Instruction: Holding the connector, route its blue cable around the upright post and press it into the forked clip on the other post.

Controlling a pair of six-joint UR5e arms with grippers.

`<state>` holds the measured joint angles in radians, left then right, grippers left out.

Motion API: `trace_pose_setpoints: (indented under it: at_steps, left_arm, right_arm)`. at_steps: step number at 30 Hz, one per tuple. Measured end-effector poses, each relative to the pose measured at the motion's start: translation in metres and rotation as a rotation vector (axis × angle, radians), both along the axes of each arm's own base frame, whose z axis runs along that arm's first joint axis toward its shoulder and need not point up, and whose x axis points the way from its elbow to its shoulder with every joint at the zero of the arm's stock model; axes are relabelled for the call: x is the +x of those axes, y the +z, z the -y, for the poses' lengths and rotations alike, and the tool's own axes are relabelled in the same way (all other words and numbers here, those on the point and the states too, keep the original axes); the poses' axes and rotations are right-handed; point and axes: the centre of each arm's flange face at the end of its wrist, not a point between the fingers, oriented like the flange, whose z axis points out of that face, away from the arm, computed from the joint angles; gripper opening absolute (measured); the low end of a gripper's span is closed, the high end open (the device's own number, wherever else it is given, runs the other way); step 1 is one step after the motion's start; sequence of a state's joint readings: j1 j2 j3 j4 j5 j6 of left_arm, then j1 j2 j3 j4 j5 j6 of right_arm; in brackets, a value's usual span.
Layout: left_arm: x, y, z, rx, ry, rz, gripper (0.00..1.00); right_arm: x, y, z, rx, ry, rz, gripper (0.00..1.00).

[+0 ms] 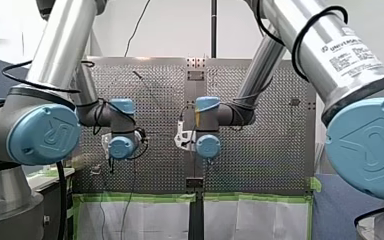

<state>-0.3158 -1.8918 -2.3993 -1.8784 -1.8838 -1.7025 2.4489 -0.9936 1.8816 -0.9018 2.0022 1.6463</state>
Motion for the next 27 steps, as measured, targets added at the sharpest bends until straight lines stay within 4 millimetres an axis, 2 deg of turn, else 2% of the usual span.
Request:
trace_pose_setpoints:
  at_steps: [4, 11, 20, 27]
  left_arm:
    - [0.016, 0.017, -0.006, -0.019, -0.001, 0.028, 0.0]
    - [0.039, 0.05, -0.02, -0.044, 0.033, 0.072, 0.0]
    - [0.045, 0.081, -0.031, -0.075, 0.074, 0.094, 0.0]
    - [0.057, 0.113, -0.042, -0.107, 0.135, 0.136, 0.0]
  right_arm:
    - [0.004, 0.022, 0.007, -0.025, 0.02, 0.025, 0.0]
    - [0.017, 0.071, 0.023, -0.074, 0.063, 0.078, 0.0]
    - [0.028, 0.14, 0.037, -0.138, 0.117, 0.128, 0.0]
    - [0.032, 0.193, 0.043, -0.186, 0.16, 0.159, 0.0]
